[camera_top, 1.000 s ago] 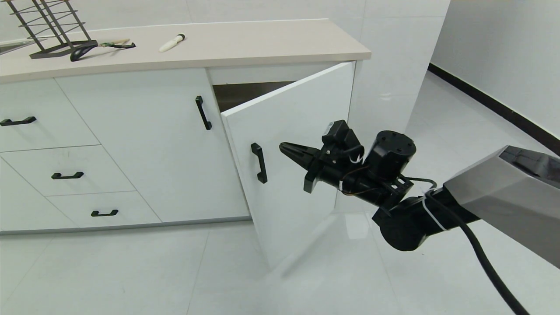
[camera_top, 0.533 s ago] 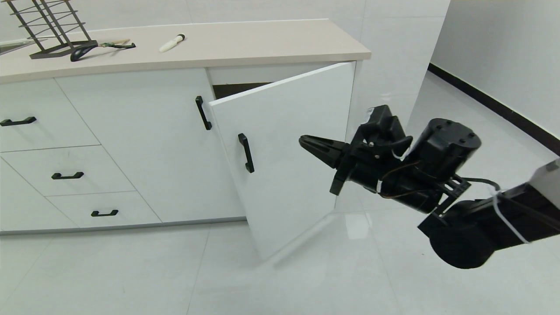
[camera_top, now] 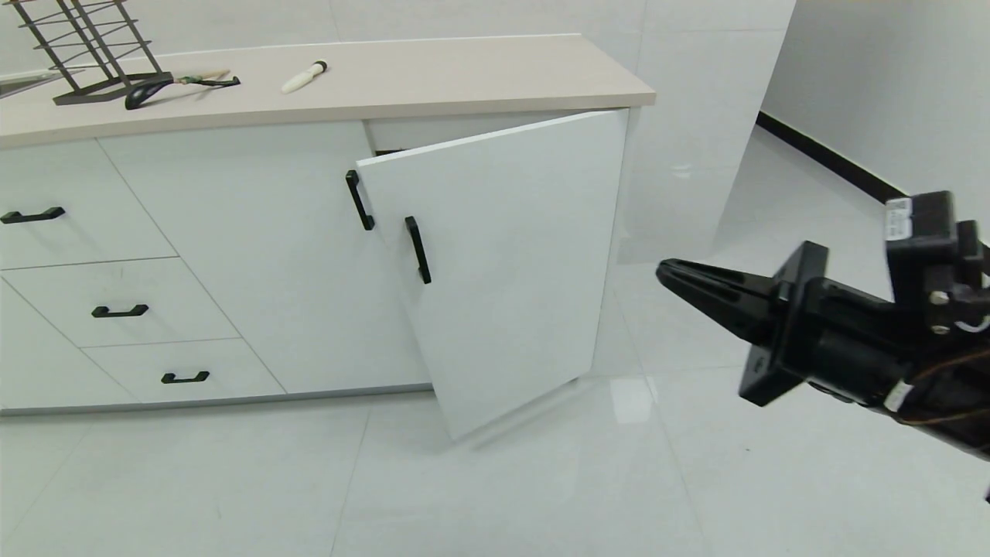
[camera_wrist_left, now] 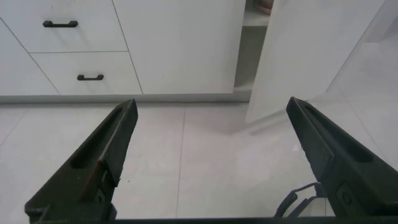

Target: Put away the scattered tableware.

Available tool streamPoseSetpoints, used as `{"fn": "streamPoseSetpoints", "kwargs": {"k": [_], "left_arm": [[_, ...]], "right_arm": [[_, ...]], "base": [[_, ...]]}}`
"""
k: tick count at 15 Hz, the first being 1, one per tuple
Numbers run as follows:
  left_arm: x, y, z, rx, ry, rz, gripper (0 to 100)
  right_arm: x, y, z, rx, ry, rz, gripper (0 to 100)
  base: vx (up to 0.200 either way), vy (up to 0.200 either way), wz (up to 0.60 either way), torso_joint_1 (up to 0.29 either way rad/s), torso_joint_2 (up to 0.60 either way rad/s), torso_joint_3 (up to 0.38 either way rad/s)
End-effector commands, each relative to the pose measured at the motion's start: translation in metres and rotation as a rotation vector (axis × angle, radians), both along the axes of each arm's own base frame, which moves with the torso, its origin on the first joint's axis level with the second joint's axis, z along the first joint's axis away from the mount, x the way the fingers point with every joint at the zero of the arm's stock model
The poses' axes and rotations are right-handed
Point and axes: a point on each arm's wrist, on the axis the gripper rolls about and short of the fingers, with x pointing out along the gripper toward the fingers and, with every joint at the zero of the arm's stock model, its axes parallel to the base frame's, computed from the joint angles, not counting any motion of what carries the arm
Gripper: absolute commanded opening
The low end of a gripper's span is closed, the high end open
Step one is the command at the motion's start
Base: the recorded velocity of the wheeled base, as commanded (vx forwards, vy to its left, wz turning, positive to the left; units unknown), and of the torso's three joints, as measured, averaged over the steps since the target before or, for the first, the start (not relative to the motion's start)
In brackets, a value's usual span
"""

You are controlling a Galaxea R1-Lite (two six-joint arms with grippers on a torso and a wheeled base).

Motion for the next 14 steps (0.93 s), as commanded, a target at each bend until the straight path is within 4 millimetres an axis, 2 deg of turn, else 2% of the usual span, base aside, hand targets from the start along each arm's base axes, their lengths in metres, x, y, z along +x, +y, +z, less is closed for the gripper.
{"fn": "streamPoseSetpoints", "kwargs": {"k": [1,4,5,7,9,11,14], "left_arm": [[0.000,0.000,0.000,0.002,0.000,0.000,100],[0.000,0.000,0.000,0.019,0.001,-0.013,100],[0.000,-0.001,0.000,0.032,0.002,-0.023,100],[0.000,-0.001,0.000,0.038,0.003,-0.026,100],[0.000,-0.001,0.000,0.079,0.004,-0.061,100],[0.000,-0.002,0.000,0.084,0.004,-0.067,100],[0.000,-0.002,0.000,0.092,0.005,-0.075,100]], "right_arm": [[-0.041,-0.043,0.006,0.025,-0.051,-0.083,0],[-0.076,-0.073,-0.004,0.031,-0.069,-0.159,0],[-0.101,-0.093,-0.013,0.039,-0.092,-0.238,0],[-0.133,-0.114,-0.034,0.032,-0.093,-0.379,0],[-0.158,-0.122,-0.038,0.037,-0.118,-0.445,0],[-0.183,-0.125,-0.053,0.031,-0.088,-0.484,0],[-0.215,-0.127,-0.101,-0.025,0.086,-0.526,0]], "base": [[0.000,0.000,0.00,0.000,0.00,0.000],[0.000,0.000,0.00,0.000,0.00,0.000],[0.000,0.000,0.00,0.000,0.00,0.000],[0.000,0.000,0.00,0.000,0.00,0.000],[0.000,0.000,0.00,0.000,0.00,0.000],[0.000,0.000,0.00,0.000,0.00,0.000],[0.000,0.000,0.00,0.000,0.00,0.000]]}}
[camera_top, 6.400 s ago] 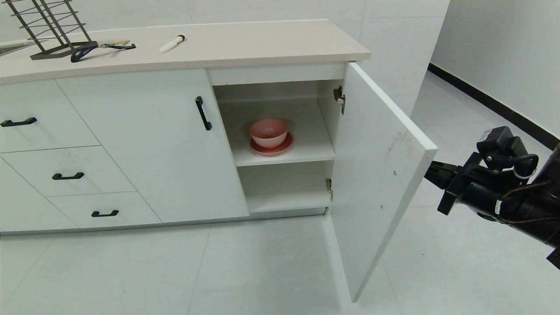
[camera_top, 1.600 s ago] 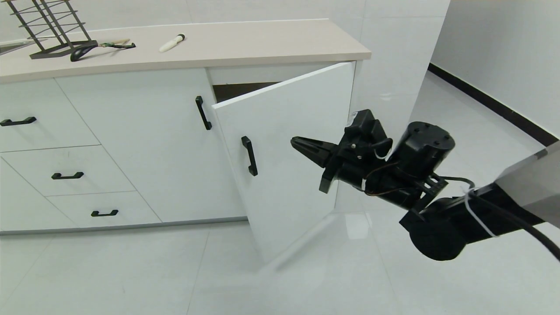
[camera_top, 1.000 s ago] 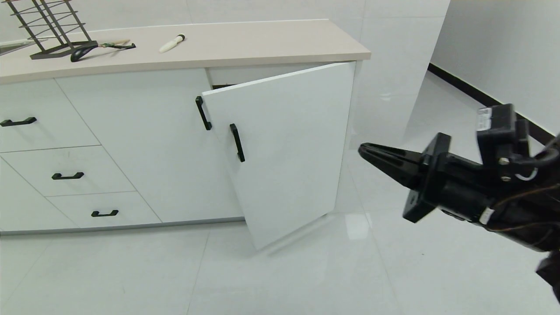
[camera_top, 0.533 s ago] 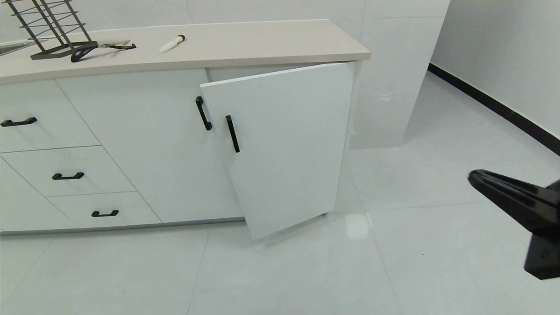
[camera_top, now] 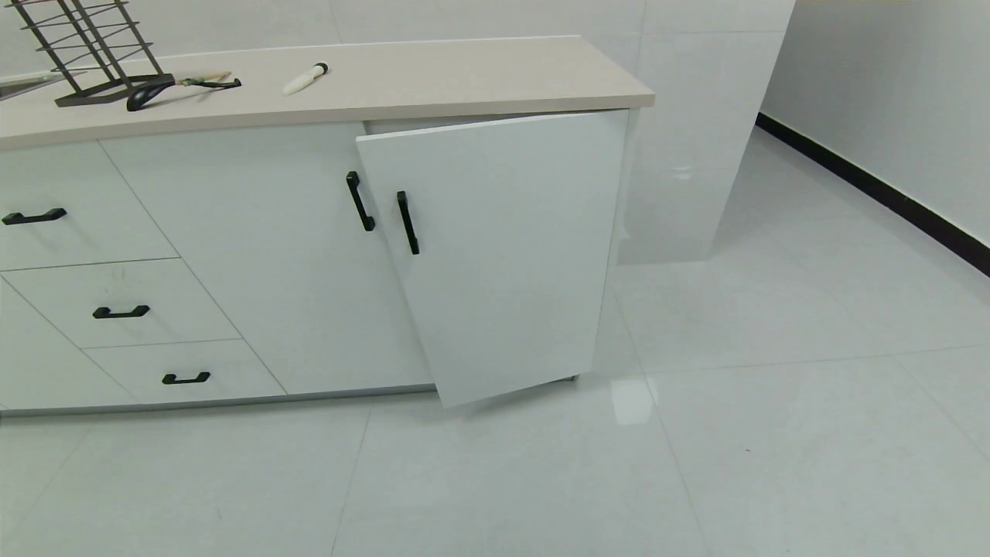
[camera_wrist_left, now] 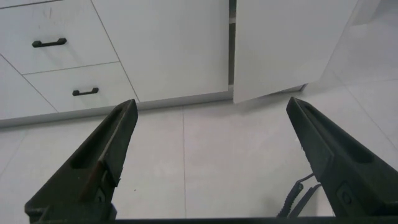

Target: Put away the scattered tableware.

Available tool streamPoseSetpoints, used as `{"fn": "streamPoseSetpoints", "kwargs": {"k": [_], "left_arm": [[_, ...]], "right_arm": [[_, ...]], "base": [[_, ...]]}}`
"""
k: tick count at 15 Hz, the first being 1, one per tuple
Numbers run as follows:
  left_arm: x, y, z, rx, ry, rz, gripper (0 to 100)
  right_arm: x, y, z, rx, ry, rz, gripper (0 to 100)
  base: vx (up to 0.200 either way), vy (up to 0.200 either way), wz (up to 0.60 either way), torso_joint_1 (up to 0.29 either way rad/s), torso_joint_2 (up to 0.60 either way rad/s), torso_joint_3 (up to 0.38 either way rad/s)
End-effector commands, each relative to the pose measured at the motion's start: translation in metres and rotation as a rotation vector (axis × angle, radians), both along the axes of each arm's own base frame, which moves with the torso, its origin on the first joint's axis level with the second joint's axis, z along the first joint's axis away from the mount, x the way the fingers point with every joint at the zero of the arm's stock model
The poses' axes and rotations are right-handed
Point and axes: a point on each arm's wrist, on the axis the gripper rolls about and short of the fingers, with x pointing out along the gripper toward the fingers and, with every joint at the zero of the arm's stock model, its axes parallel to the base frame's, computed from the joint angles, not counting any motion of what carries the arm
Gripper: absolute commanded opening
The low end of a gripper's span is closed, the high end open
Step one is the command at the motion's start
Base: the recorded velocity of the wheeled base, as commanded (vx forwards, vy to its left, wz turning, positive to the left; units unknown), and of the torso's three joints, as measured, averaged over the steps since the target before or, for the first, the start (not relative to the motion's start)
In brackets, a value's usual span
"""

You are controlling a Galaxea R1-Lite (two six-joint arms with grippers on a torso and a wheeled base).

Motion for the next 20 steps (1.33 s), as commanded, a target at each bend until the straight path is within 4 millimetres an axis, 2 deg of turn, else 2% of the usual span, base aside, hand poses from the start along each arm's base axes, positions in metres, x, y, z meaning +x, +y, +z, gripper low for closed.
{"fn": "streamPoseSetpoints", "kwargs": {"k": [1,3,4,5,8,9,13,16,20], "left_arm": [[0.000,0.000,0.000,-0.001,-0.001,-0.001,100],[0.000,0.000,0.000,-0.004,-0.001,-0.001,100],[0.000,0.000,0.000,-0.001,-0.001,-0.001,100],[0.000,0.000,0.000,0.001,-0.001,0.001,100],[0.000,0.000,0.000,-0.010,0.001,0.004,100],[0.000,0.000,0.000,-0.010,0.001,0.004,100],[0.000,0.000,0.000,-0.010,0.001,0.004,100],[0.000,0.000,0.000,-0.010,0.001,0.004,100],[0.000,0.000,0.000,-0.007,0.001,0.004,100]], "right_arm": [[-0.047,-0.003,-0.044,0.001,0.016,-0.074,0],[-0.052,-0.004,-0.067,0.022,0.130,-0.178,0],[-0.051,-0.006,-0.069,0.049,0.164,-0.230,0],[-0.050,-0.008,-0.070,0.168,0.248,-0.355,0],[-0.050,-0.009,-0.070,0.191,0.249,-0.397,0],[-0.050,-0.013,-0.074,0.233,0.246,-0.562,0],[-0.050,-0.013,-0.074,0.287,0.266,-0.559,0],[-0.050,-0.013,-0.074,0.291,0.269,-0.560,0],[-0.050,-0.013,-0.074,0.291,0.268,-0.561,0]], "base": [[0.000,0.000,0.00,0.000,0.00,0.000],[0.000,0.000,0.00,0.000,0.00,0.000],[0.000,0.000,0.00,0.000,0.00,0.000],[0.000,0.000,0.00,0.000,0.00,0.000],[0.000,0.000,0.00,0.000,0.00,0.000],[0.000,0.000,0.00,0.000,0.00,0.000],[0.200,0.000,0.00,0.001,0.00,0.001],[0.200,0.200,0.00,0.001,0.00,0.006],[0.000,0.200,0.00,0.002,0.00,0.000]]}}
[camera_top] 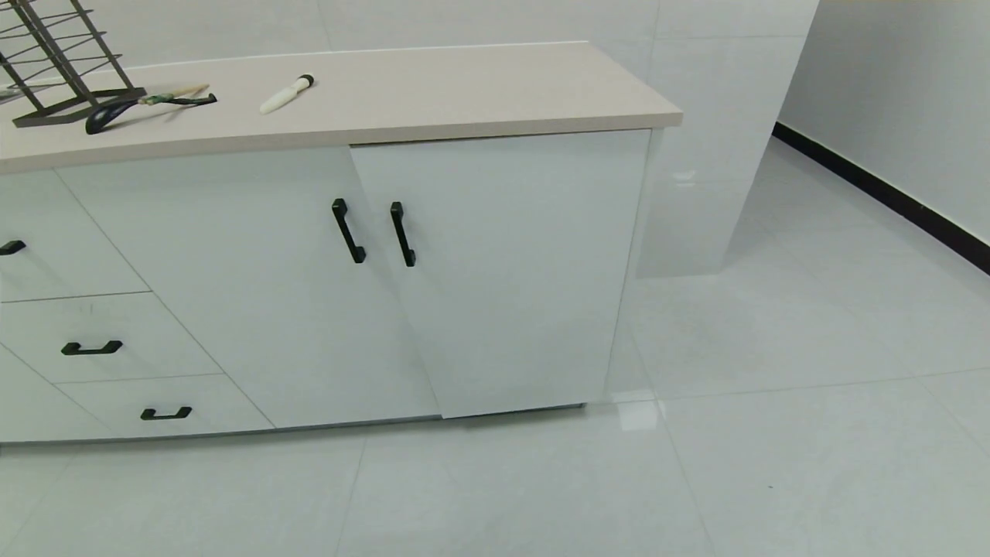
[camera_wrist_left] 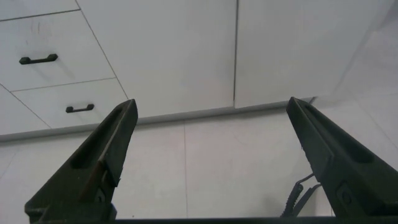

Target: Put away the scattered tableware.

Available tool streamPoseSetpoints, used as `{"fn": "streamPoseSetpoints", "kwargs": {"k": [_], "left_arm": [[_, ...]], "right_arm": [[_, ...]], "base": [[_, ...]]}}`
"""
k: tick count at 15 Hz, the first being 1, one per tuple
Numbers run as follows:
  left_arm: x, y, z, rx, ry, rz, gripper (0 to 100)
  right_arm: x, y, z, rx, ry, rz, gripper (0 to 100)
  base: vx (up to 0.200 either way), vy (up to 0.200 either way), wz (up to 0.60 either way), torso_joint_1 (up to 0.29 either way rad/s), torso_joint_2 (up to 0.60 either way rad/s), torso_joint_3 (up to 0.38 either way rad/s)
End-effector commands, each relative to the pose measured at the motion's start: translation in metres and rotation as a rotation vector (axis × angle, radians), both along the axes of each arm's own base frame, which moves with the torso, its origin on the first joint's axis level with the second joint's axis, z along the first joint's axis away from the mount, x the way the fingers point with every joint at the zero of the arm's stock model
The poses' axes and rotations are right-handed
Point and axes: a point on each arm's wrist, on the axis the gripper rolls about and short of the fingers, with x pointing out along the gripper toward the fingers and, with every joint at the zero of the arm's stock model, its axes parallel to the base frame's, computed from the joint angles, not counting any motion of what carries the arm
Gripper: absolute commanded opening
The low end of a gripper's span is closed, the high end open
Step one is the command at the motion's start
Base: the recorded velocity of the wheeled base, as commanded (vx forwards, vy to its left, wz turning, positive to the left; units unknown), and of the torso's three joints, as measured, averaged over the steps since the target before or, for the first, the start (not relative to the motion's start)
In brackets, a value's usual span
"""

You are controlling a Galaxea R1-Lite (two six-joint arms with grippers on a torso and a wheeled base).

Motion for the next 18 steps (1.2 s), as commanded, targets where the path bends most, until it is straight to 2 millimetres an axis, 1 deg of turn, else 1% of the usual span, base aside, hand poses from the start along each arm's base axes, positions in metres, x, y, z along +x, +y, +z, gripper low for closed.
{"fn": "streamPoseSetpoints", "kwargs": {"k": [1,18], "left_arm": [[0.0000,0.0000,0.0001,-0.002,-0.001,0.000,100],[0.0000,0.0000,0.0001,0.000,-0.001,0.000,100]], "right_arm": [[0.0002,0.0000,0.0000,-0.001,0.004,0.002,0],[0.0002,0.0000,0.0000,-0.001,0.004,-0.001,0]], "base": [[0.000,0.200,0.00,0.002,0.00,-0.002],[0.000,0.200,0.00,0.002,0.00,0.002]]}}
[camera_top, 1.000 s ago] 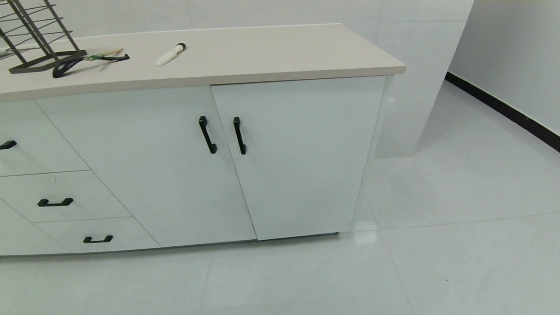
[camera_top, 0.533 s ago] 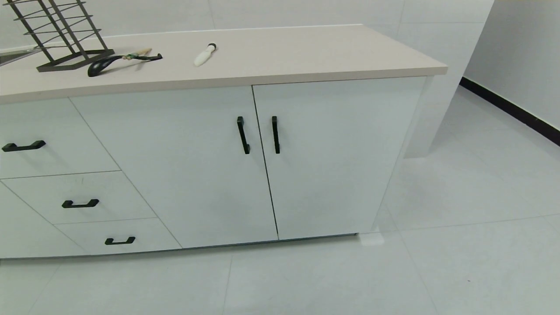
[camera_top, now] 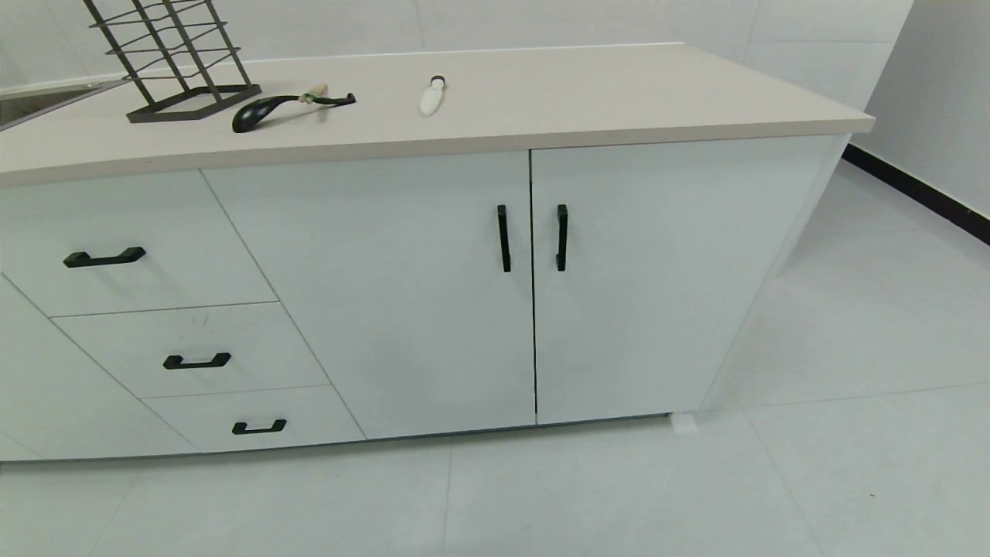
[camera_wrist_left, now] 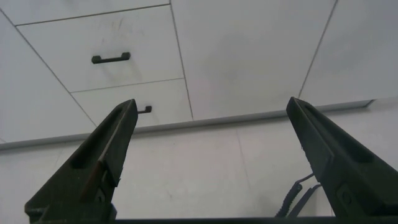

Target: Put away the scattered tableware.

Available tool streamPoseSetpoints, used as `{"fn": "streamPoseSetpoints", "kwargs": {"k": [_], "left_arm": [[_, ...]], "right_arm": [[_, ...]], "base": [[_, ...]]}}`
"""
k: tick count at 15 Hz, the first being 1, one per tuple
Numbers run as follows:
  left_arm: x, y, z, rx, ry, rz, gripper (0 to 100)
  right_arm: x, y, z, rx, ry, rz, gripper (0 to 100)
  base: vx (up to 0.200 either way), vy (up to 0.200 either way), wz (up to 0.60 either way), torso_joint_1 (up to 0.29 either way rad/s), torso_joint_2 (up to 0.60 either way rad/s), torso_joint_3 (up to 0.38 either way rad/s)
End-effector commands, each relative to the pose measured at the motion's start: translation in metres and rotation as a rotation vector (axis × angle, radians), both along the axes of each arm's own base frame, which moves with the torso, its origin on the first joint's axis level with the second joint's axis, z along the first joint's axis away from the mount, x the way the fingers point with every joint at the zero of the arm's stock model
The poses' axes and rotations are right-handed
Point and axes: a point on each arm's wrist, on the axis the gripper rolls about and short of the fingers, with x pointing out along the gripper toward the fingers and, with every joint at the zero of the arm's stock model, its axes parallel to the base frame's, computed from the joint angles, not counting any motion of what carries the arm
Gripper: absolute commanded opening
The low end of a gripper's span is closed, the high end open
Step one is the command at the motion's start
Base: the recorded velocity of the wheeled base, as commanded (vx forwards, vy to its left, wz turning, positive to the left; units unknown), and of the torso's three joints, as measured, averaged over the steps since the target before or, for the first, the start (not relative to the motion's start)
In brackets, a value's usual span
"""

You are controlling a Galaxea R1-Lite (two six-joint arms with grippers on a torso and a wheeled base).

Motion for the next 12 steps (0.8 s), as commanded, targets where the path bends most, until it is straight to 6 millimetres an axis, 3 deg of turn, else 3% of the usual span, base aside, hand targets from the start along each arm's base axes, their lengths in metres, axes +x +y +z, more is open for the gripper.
{"fn": "streamPoseSetpoints", "kwargs": {"k": [1,12], "left_arm": [[0.0000,0.0000,-0.0001,0.000,0.000,0.001,100],[0.0000,0.0000,-0.0001,-0.003,0.000,0.001,100]], "right_arm": [[0.0002,0.0000,0.0001,-0.001,0.002,0.000,0],[0.0002,0.0000,0.0001,-0.001,0.002,0.000,0]], "base": [[0.000,0.200,0.00,-0.007,0.01,0.002],[0.000,0.200,0.00,0.001,0.00,0.003]]}}
